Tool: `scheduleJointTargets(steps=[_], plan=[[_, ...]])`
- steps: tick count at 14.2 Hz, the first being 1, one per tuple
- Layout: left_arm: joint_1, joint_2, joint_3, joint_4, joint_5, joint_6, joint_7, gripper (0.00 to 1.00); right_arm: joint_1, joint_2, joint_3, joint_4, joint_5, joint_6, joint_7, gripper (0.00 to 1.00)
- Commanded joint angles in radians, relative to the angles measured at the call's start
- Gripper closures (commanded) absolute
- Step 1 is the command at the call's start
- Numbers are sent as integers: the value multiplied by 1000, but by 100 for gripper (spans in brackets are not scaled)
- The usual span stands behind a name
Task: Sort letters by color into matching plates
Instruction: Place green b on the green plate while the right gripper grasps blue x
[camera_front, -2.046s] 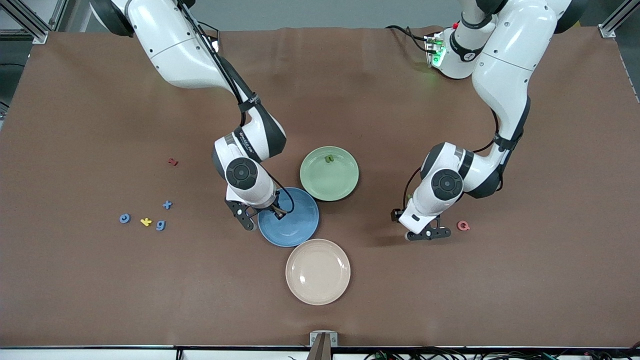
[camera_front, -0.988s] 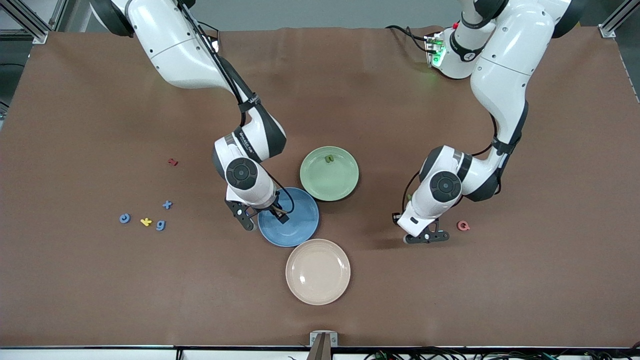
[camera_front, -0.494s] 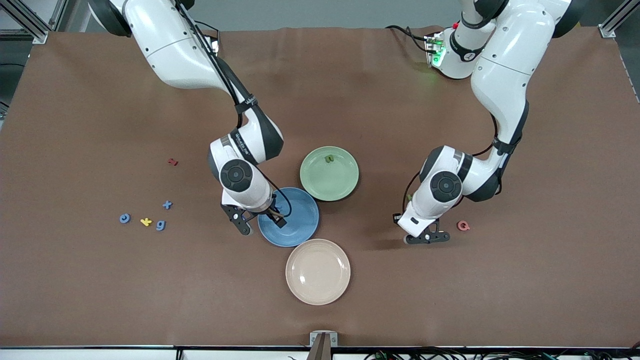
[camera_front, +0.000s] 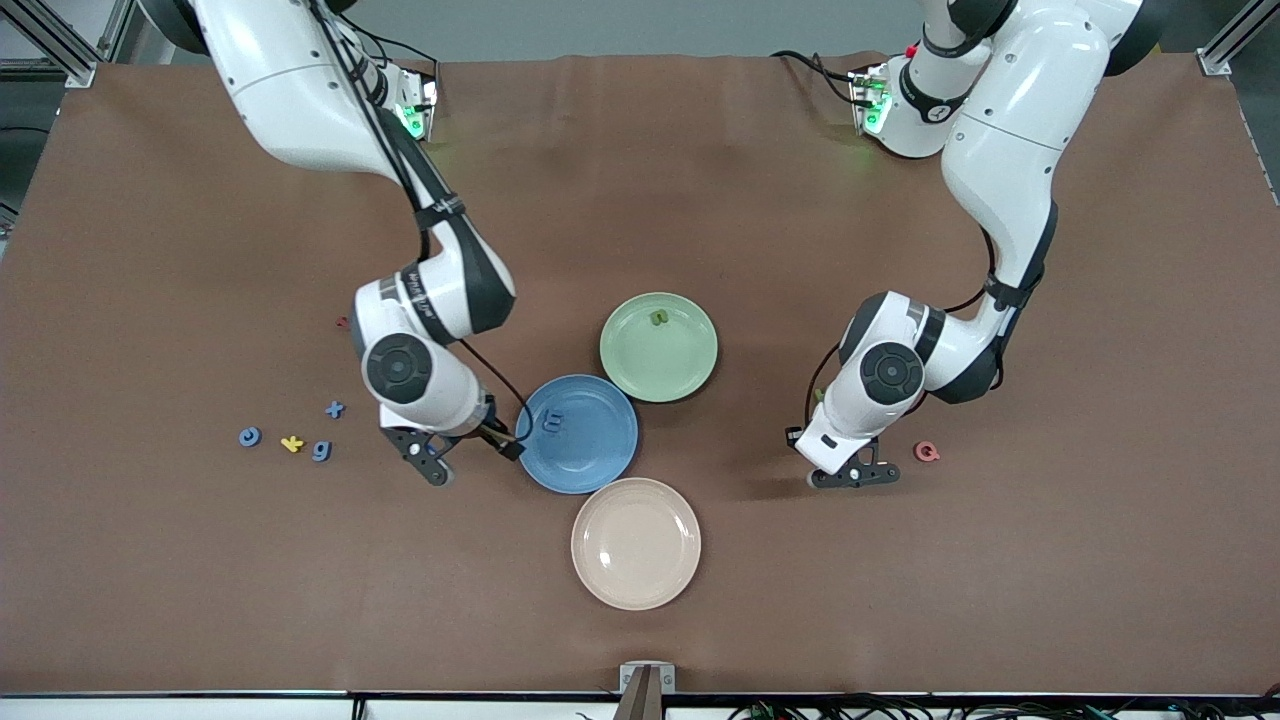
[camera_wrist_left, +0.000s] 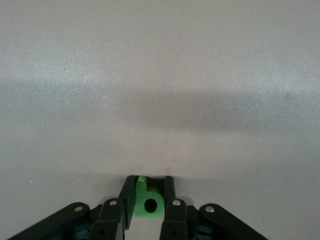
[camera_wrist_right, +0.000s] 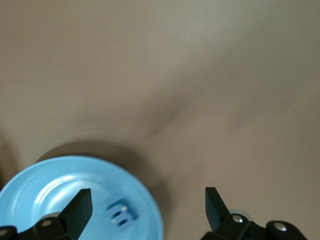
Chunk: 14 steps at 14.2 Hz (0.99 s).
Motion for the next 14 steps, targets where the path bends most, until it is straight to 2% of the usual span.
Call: scheduleJointTargets(steps=[1,4,6,10,14], plan=[[-7,-6,-5,15,9,-31,-7,89,-64,-85,8,-130,2,15,-179,0],[-15,-55,-20,15,-3,-125,-27,89,-124,-154,8,-271,-18,120,-340,0],[-16,-81,-75,18,-3,-211,-81,88,-161,-173,8,-320,-19,154,-412,0],[-32,-86,-169,25,-2,-255,-193,87,-240,-190,7,-423,-29,268,-491,0],[-136,-78,-178,25,-2,-260,-306,87,-337,-187,7,-503,-72,378,-593,2]])
